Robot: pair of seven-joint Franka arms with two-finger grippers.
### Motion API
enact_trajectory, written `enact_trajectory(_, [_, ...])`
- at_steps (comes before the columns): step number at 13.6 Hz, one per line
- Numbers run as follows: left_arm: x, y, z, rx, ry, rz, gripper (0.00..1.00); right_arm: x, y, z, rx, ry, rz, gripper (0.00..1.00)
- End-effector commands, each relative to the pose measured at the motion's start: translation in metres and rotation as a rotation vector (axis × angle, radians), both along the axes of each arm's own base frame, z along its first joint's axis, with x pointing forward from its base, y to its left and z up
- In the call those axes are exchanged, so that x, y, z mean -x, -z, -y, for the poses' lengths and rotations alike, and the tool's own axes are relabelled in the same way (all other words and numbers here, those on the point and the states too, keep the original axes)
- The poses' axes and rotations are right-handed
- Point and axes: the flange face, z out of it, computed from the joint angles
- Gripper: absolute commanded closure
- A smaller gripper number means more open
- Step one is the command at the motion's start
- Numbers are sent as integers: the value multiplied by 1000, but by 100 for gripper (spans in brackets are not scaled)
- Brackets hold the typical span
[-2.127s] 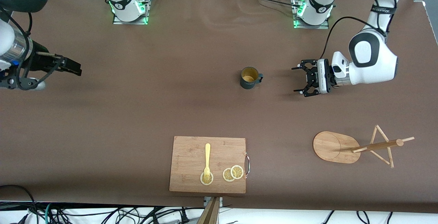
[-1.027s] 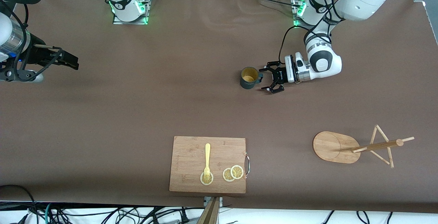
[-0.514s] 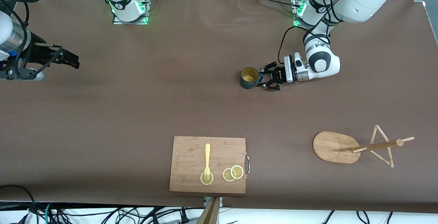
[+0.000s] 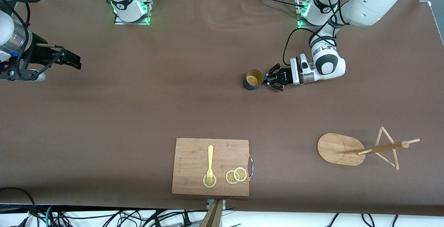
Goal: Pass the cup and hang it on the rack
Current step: 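Grasp the mug handle with the left gripper, then lift the mug with the left gripper toward the wooden rack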
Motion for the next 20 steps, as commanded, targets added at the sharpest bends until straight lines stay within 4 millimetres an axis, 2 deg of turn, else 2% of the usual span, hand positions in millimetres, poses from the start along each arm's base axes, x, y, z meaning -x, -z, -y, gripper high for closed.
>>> enact_trajectory(1, [-12,-20,-2,46,-72,-81,100,11,-6,-6,-19,-23,8,0])
enact_trajectory(4, [-34,-63,-19,38,-129,-224,100,11,-9,-6,-20,-24,19,0])
enact_trajectory(6, [-52,-87,-64,-2,-163,-311,100,11,-9,-6,-20,-24,20,0])
enact_trajectory(8, [-67,-101,-107,2,-164,-375,100,11,-8,-6,-20,-24,19,0])
enact_trajectory(10, [-75,-111,-160,2,-183,-446,100,11,-9,-6,-20,-23,19,0])
enact_trajectory(13, [-86,-139,-230,-11,-176,-575,100,11,-8,-6,-20,-23,17,0])
enact_trajectory(18, [-69,-150,-281,98,-240,-821,100,11,-8,-6,-20,-23,17,0])
enact_trajectory(20, [-79,-170,-307,122,-296,-888,100,11,-9,-6,-20,-23,19,0])
